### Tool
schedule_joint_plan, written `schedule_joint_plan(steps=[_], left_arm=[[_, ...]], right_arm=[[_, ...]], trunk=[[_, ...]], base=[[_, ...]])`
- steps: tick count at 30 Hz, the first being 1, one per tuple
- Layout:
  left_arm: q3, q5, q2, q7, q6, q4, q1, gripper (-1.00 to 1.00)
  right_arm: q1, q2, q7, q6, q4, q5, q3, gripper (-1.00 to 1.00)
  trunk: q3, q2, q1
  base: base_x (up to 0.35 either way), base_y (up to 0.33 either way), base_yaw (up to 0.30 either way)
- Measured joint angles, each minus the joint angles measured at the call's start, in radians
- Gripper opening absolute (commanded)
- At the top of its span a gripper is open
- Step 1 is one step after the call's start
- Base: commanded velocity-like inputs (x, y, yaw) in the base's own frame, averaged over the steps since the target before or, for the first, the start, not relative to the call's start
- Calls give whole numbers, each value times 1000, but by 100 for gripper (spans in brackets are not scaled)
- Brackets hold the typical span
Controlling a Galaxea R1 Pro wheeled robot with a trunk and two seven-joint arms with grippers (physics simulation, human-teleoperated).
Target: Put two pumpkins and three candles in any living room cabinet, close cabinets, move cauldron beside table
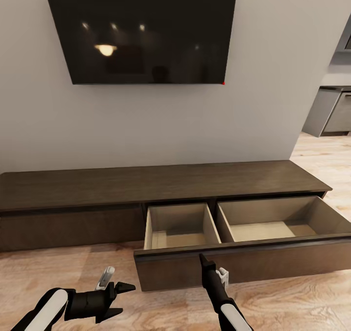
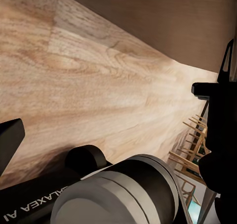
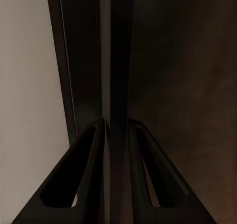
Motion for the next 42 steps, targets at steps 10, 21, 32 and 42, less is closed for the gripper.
schedule_joint_plan(steps=[10,21,32,42], left_arm=[[0,-1,0,0,0,0,-1,100],[0,0,0,0,0,0,0,100],[-2,0,0,0,0,0,-1,100],[3,-4,1,4,1,6,-1,100]], right_arm=[[0,1,10,3,0,5,73,100],[0,1,9,3,0,5,72,100],[0,1,9,3,0,5,72,100],[-2,1,-115,108,-5,4,74,100]], trunk=[[0,0,0],[0,0,0],[0,0,0],[0,0,0]], base=[[0,0,0],[-31,0,0],[-308,0,0],[-330,0,0]])
